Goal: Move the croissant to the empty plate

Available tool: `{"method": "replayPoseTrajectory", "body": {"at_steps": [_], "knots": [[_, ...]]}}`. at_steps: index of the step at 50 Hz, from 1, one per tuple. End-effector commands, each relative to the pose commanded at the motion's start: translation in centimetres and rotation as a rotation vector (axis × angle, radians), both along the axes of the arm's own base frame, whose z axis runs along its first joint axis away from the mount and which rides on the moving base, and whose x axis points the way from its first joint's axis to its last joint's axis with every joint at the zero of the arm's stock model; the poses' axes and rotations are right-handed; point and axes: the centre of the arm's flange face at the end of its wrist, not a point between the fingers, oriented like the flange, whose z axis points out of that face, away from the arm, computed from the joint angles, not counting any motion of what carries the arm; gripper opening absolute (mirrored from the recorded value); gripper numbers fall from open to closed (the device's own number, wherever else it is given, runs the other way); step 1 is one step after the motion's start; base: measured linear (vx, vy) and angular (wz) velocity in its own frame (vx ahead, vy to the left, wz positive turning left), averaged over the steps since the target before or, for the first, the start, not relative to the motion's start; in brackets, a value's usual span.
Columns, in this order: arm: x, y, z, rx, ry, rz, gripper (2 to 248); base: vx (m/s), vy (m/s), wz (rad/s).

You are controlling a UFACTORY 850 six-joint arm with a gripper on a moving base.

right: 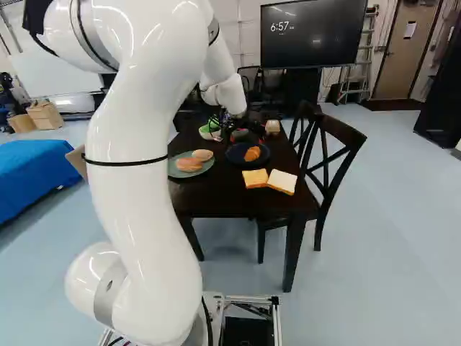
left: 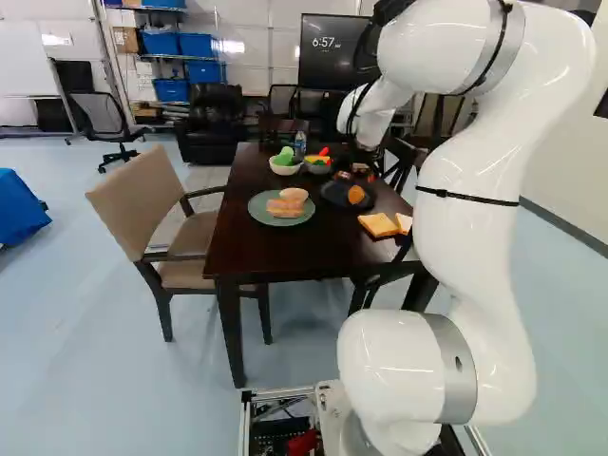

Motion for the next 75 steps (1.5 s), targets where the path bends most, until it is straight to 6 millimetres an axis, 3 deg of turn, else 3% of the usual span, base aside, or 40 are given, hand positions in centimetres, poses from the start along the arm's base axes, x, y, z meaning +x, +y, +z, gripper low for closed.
{"method": "replayPoseTrajectory", "body": {"at_steps": [29,39,75], "knots": [[-0.2,4.5,3.8,-0.009,-0.06,0.07,247,0.0,0.0,0.0],[-0.6,5.1,5.1,-0.012,-0.08,0.08,247,0.0,0.0,0.0],[-1.4,5.4,4.6,-0.014,-0.099,0.083,247,0.0,0.0,0.0]]}}
